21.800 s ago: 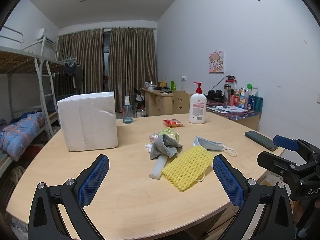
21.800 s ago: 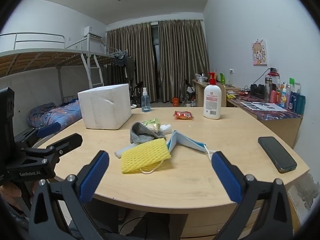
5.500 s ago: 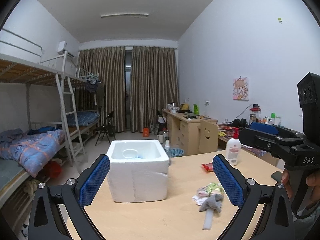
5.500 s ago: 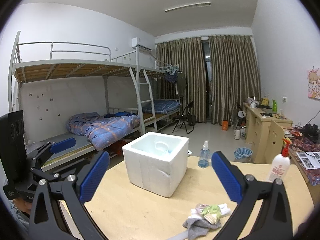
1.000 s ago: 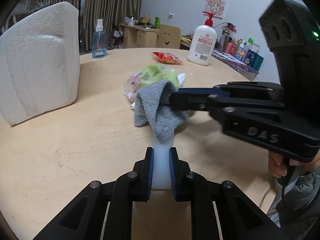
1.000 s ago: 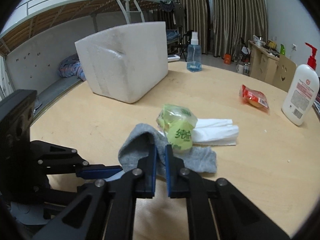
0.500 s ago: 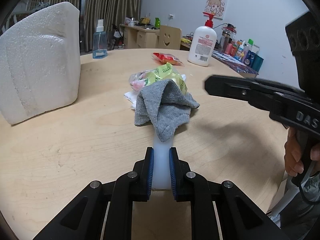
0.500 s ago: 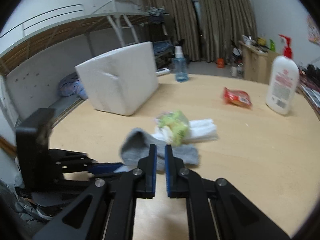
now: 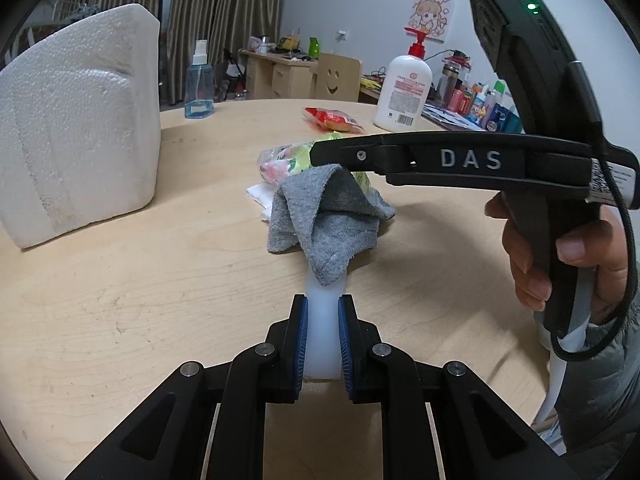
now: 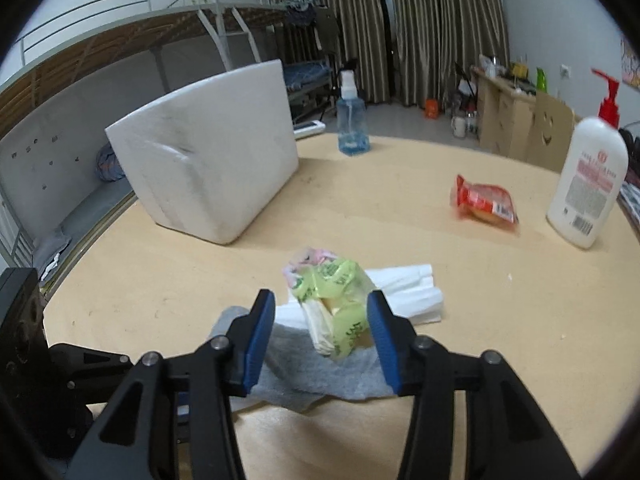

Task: Organize soft objects
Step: 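Grasp the green plastic packet with the right gripper while the left gripper holds the foam stick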

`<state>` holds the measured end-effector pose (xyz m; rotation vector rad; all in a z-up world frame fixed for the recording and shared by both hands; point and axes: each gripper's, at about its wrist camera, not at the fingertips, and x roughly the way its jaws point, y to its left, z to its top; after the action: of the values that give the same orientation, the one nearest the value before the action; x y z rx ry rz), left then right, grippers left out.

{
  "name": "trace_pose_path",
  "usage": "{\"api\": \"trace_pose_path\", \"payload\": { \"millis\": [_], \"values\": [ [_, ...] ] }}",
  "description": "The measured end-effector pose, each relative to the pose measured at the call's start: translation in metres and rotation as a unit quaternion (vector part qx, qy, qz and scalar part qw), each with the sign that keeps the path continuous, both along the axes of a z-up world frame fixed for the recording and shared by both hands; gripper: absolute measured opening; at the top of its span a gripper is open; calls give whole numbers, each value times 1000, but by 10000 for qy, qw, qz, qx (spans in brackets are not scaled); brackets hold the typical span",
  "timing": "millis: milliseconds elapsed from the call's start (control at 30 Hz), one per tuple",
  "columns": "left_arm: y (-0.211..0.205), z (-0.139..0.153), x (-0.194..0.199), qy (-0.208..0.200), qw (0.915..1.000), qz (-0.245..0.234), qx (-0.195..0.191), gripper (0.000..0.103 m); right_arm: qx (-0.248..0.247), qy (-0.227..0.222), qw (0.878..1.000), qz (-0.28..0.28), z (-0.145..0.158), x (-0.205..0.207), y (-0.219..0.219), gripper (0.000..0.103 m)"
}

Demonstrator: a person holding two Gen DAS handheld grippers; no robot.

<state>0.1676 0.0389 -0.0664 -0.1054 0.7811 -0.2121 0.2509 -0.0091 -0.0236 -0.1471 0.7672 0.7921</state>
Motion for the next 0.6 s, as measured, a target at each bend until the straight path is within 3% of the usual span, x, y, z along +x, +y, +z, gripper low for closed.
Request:
{"api": "trace_pose_path", "payload": {
  "millis": [233, 267, 300, 367, 600],
  "values": [
    [0, 1, 0, 1, 10000, 2, -2, 16, -109, 217, 9997, 33, -5, 7, 2, 52],
    [-1, 0, 0, 2, 10000, 0, -1, 16, -105, 240, 9997, 13, -7, 8, 2, 44],
    [0, 0, 0, 2, 10000, 1, 0, 16, -119, 263, 9996, 6, -8, 7, 2, 26],
    [-1, 0, 0, 3, 10000, 2, -3, 16, 9, 325, 9995, 25, -9, 8, -1, 12],
    [-1, 1, 0, -35, 10000, -29, -6, 16, 306, 130, 9994, 3, 9, -2, -12, 8]
  ]
}}
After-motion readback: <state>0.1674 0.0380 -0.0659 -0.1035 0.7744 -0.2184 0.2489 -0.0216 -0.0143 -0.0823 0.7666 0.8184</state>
